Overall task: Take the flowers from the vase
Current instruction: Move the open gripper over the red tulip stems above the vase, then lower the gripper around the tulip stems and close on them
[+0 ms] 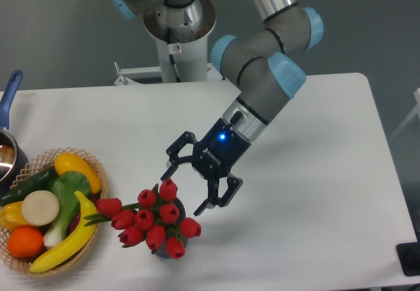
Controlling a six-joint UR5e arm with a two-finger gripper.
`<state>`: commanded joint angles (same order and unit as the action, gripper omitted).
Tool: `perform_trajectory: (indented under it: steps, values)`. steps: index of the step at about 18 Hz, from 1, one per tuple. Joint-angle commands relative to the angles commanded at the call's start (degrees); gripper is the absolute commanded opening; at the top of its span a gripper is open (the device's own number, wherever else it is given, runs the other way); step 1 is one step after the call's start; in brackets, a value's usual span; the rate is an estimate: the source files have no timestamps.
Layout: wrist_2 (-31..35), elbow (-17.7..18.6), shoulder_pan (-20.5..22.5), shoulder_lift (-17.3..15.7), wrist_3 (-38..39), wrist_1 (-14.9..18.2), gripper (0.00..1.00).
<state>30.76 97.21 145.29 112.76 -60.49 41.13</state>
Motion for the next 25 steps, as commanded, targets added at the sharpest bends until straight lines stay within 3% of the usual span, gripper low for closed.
perform_trajectory:
  steps: [20, 22, 25]
  values:
    - [0.1, -0.8, -1.8, 2.6, 1.5, 0.0, 0.99]
    - [0.2, -0.8, -2.2, 2.6, 1.6, 0.0, 0.83]
    - [0.2, -0.6, -2.2, 2.6, 1.6, 0.0, 0.5]
